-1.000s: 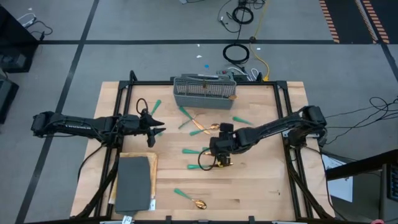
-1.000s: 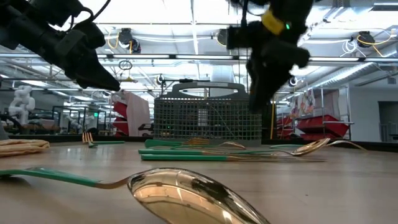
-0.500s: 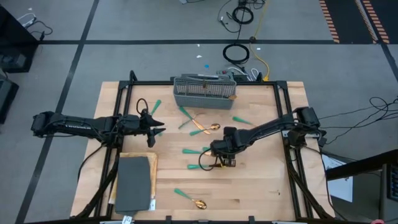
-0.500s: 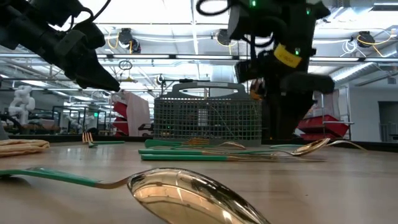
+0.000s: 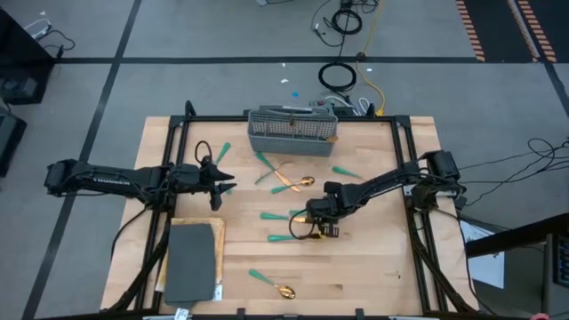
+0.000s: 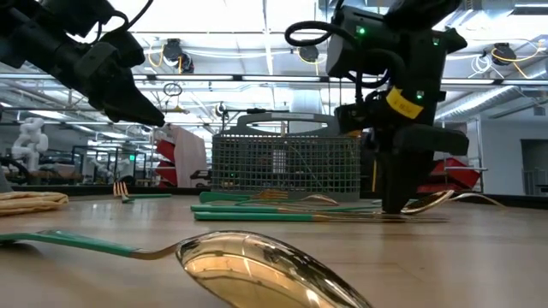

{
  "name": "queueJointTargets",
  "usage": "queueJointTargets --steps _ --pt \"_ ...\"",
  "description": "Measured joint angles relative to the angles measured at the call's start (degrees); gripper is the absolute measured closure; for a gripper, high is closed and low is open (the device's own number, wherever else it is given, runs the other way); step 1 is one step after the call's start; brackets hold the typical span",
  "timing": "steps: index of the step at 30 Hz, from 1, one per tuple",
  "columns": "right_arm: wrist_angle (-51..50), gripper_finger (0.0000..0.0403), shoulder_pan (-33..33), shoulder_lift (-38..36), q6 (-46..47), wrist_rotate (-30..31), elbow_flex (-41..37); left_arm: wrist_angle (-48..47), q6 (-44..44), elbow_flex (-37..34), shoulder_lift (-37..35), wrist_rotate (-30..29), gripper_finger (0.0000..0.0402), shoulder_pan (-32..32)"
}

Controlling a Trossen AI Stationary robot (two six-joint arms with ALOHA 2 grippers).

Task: Sort silverware
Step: Put the green spoon into the dishwasher utensil holder

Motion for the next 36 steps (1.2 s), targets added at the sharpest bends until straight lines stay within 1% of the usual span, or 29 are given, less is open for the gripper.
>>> queueJointTargets --steps 1,2,3,8,10,12,18,20,24,28,29,32,34,36 --pt "-0.06 0.036 -0.03 0.02 -0.18 0.19 -0.04 -0.02 0.0 0.0 0.0 0.0 0.027 0.0" --pt "-0.11 0.038 -0.05 0.07 -0.22 0.66 -0.06 -0.02 0.0 0.0 0.0 0.0 0.027 -0.01" --pt "-0.09 0.0389 -0.05 0.07 -0.18 1.02 -0.08 -0.02 0.0 -0.01 0.0 0.0 0.027 0.0" --pt "-0.46 0.0399 0.35 0.17 1.59 1.74 0.56 -0.06 0.02 0.0 0.0 0.0 0.027 -0.01" --pt "-1.8 0.04 1.22 0.22 2.02 3.18 1.65 -0.27 0.02 -0.01 0.0 0.0 0.027 -0.01" --pt "-5.14 0.0401 2.15 0.5 2.1 5.81 3.67 -1.02 0.02 -0.01 0.0 0.0 0.027 -0.02" --pt "-19.85 0.0402 3.24 0.48 3.59 13.64 11.85 -1.36 0.04 -0.01 0.0 0.0 0.027 0.0" --pt "-25.92 0.0402 3.27 0.48 3.45 16.98 15.08 -1.4 0.04 -0.01 0.0 0.0 0.027 -0.01" --pt "-40.31 0.0403 2.4 0.39 4.51 27.6 23.1 -1.4 0.04 -0.01 0.02 0.0 0.027 -0.02" --pt "-52.55 0.0403 -0.17 0.29 6.67 37.43 31.48 -1.4 0.06 -0.01 0.0 0.0 0.027 -0.02" --pt "-52.97 0.0403 -1.1 0.22 6.25 39.75 33.22 -1.42 0.07 -0.01 0.0 0.0 0.027 -0.02" --pt "-52.54 0.0403 -4.42 -0.81 -0.67 44.38 36.68 -1.41 0.07 -0.01 0.0 0.0 0.027 -0.02" --pt "-52.61 0.0403 -7.24 -0.85 -3.64 49.21 38.0 -1.4 0.09 -0.01 0.0 0.0 0.027 -0.02" --pt "-52.7 0.0403 -10.5 -0.87 -8.11 51.13 38.1 -1.38 0.08 -0.01 0.02 0.0 0.027 -0.02"
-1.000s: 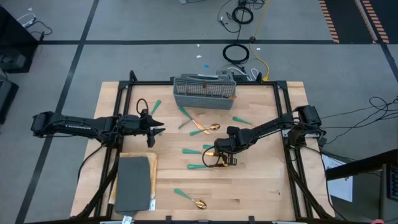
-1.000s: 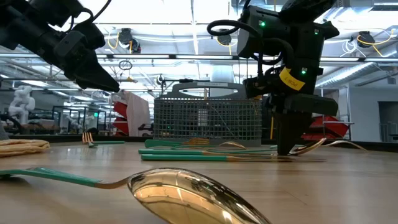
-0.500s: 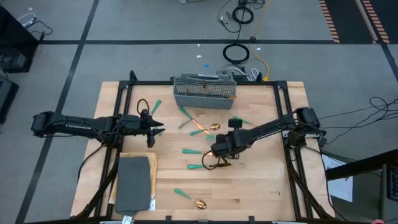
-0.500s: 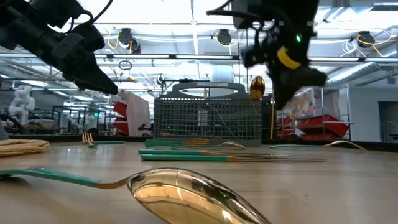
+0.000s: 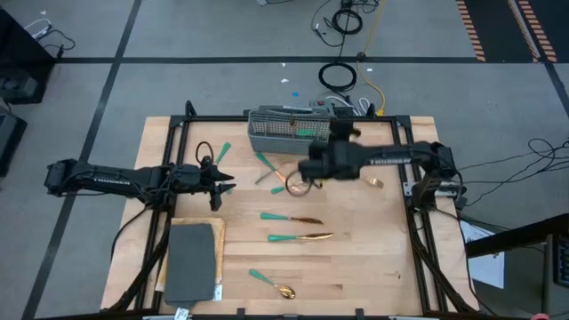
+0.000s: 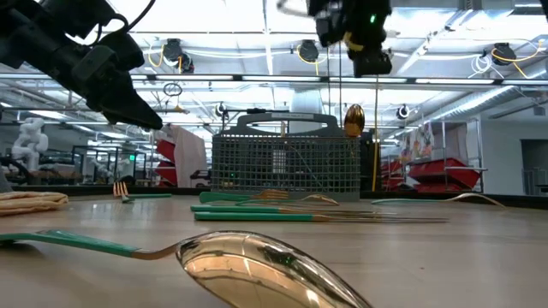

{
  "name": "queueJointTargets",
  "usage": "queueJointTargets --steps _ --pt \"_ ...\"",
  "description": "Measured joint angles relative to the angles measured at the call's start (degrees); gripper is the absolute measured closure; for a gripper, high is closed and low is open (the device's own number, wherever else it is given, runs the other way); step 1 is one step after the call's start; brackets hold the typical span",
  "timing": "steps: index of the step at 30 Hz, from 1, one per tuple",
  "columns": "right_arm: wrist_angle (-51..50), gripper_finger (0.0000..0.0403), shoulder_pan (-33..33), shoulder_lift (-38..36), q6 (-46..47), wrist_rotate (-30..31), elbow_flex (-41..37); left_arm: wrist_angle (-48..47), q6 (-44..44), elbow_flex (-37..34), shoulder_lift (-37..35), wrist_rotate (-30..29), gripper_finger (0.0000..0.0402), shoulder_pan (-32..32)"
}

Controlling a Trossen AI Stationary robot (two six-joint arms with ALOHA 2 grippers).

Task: Sort silverware
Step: Put the green spoon into the dishwasher utensil holder

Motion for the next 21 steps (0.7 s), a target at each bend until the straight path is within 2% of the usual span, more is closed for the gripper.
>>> queueJointTargets --steps 3,8,15,21 --pt "-0.1 0.0403 -4.29 0.48 -7.4 3.62 -0.04 -0.83 -0.02 0.0 0.0 0.01 0.027 0.0" --pt "-0.03 0.0403 -7.77 0.65 -17.27 13.53 -0.04 -1.44 -0.02 0.0 0.0 -0.02 0.027 0.0" --pt "-0.03 0.0403 -9.27 0.28 -31.74 15.74 -0.04 -1.42 -0.02 0.0 0.0 -0.27 0.027 0.0" --pt "-0.02 0.0403 -9.14 0.47 -37.48 16.19 -0.04 -1.42 -0.02 0.0 0.0 -1.05 0.027 0.0"
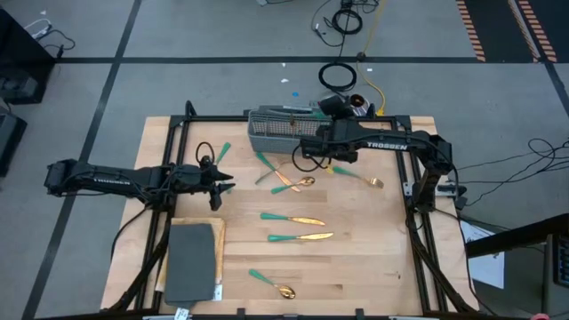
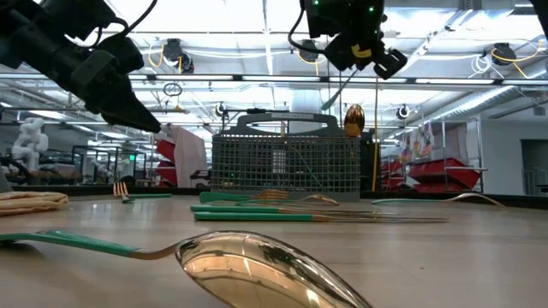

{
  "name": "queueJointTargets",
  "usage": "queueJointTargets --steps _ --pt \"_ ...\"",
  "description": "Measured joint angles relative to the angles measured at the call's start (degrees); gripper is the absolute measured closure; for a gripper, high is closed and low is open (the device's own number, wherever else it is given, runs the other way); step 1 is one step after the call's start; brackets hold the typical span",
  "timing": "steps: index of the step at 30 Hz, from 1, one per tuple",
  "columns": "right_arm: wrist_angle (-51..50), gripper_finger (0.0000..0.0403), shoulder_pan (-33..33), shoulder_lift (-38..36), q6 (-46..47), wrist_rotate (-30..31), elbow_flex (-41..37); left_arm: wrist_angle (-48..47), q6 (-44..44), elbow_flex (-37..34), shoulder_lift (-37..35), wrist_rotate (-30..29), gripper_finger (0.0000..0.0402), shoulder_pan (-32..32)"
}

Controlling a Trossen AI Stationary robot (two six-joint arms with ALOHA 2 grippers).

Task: Sort silverware
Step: Put the green spoon into the dishwasher utensil holder

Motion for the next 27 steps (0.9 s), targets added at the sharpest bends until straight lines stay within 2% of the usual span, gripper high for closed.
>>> queueJointTargets --steps 4,10,21,27 --pt "0.03 0.0403 0.0 0.16 -4.03 -0.07 0.0 0.0 -0.07 0.0 0.0 0.0 0.027 0.02" --pt "0.08 0.0403 0.04 0.16 -4.85 -1.75 -0.18 0.0 -0.04 0.0 0.0 -0.02 0.027 0.02" --pt "0.05 0.0403 0.0 0.21 -6.05 -3.22 -10.63 0.2 -0.03 0.0 0.0 -0.25 0.027 0.0" --pt "1.75 0.0402 0.02 0.21 -4.84 -3.53 -12.35 0.27 -0.04 0.0 0.0 -0.32 0.027 0.01"
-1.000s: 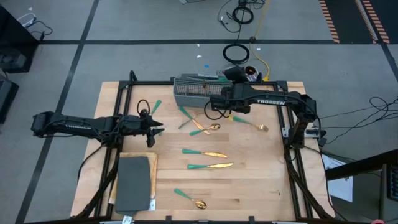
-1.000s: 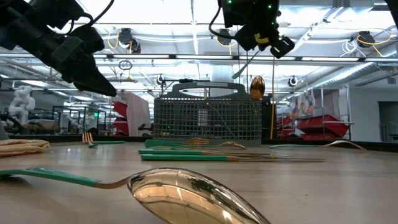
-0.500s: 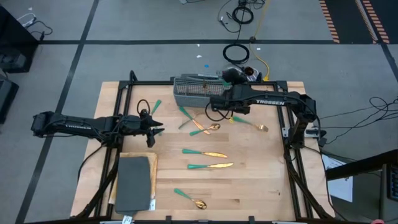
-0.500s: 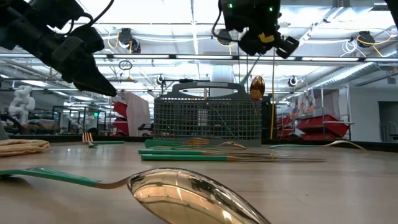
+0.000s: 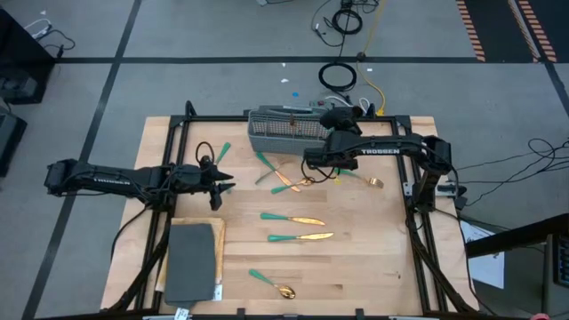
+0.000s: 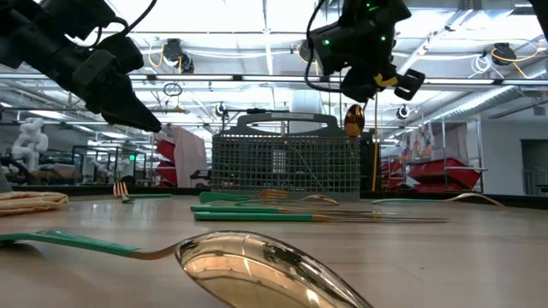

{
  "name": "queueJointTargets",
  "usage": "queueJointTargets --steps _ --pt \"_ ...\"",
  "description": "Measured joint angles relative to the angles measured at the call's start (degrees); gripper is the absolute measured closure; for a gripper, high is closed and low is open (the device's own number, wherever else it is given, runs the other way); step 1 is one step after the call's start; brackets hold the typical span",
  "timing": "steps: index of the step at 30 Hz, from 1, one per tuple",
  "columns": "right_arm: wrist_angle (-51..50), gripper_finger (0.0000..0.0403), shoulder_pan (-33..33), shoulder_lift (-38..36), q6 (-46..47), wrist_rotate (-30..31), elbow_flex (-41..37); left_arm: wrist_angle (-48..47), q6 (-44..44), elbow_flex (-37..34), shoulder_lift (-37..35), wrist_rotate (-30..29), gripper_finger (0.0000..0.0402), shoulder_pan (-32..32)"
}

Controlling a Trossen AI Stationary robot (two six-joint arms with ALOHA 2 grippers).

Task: Sort silverware
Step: Put the green spoon into the dishwasher utensil holder, then put the green knife into the dishwasher utensil holder

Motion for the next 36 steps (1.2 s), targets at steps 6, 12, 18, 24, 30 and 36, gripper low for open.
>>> queueJointTargets --steps 6,12,18,24,30,36 --pt "3.94 0.0402 0.34 0.0 -5.24 -1.56 0.02 0.15 0.0 0.0 0.0 -0.21 0.027 0.01" --pt "5.1 0.0402 0.37 -0.02 -7.31 -5.78 0.04 0.15 0.02 0.0 0.0 -0.32 0.027 0.01" --pt "6.1 0.0375 0.64 -0.02 -7.22 -5.84 0.04 0.13 0.18 0.0 0.0 -0.31 0.027 0.01" --pt "6.67 0.0317 0.66 -0.02 -7.02 -5.67 0.04 0.12 0.37 0.0 0.0 -0.31 0.027 0.0" --pt "7.56 0.0272 0.66 -0.02 -6.58 -4.91 0.04 0.11 0.37 0.0 0.02 -0.31 0.027 0.01" --pt "7.77 0.0248 0.66 -0.02 -5.73 -0.34 0.04 0.11 0.37 0.0 0.02 -0.31 0.027 0.0"
